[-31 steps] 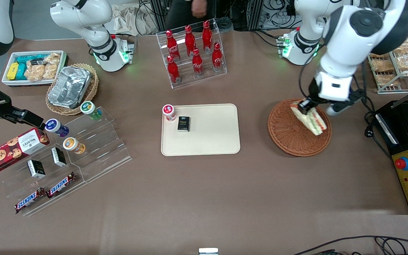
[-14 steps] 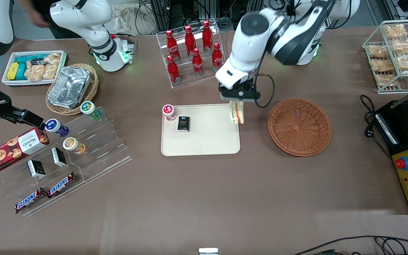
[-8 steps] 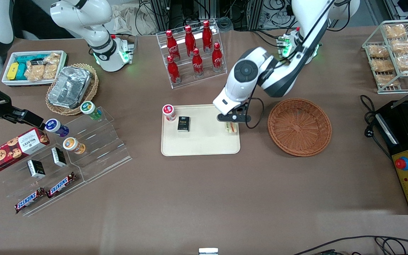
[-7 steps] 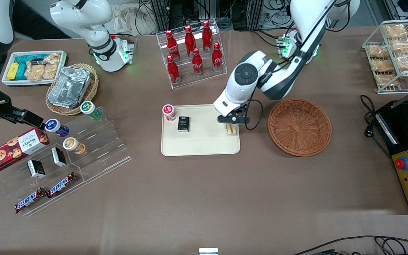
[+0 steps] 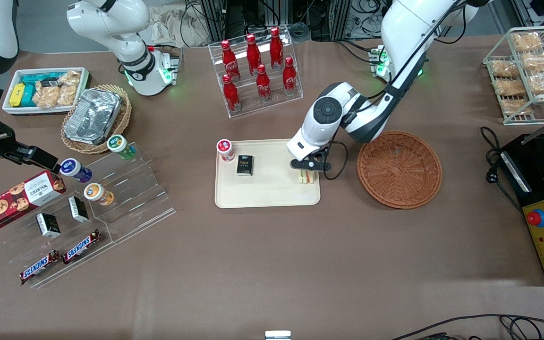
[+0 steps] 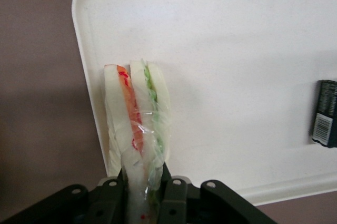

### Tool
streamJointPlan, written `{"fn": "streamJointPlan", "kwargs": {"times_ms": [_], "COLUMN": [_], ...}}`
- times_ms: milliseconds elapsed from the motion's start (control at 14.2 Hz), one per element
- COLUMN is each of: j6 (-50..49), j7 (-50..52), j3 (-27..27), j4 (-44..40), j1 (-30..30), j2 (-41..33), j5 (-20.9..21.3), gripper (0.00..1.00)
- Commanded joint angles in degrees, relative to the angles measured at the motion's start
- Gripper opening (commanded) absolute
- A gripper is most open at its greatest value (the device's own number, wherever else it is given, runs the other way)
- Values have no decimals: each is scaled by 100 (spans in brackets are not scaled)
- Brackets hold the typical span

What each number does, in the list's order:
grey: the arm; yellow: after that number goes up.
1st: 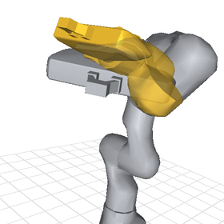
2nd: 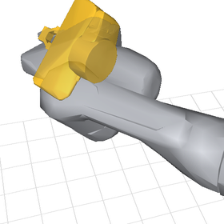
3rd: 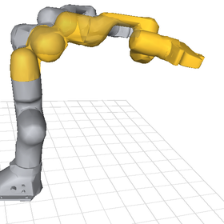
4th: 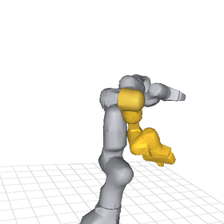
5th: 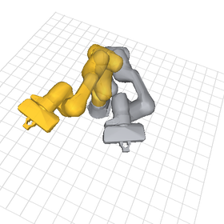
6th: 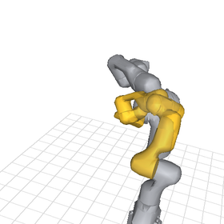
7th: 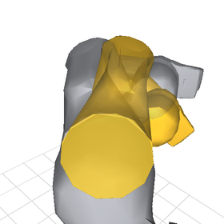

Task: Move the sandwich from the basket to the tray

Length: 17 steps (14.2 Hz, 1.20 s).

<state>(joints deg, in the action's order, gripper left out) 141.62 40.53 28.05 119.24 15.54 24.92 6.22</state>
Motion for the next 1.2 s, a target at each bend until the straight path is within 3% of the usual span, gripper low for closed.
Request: {"fn": "streamJointPlan", "kwargs": {"times_ms": [0,282,494,776,1129], "j6": [181,164,15,-932,-3102], "j7": [-45,104,218,-402,-1406], "j3": [-46,-46,-54,-54,-28], "j4": [-59,-216,-261,-427,-1542], "j1": [37,20,-85,-831,-1789], "j2": [118,-4,-845,-2252,-2895], "j5": [221,213,222,222,107], "gripper": [100,100,100,100,100]}}
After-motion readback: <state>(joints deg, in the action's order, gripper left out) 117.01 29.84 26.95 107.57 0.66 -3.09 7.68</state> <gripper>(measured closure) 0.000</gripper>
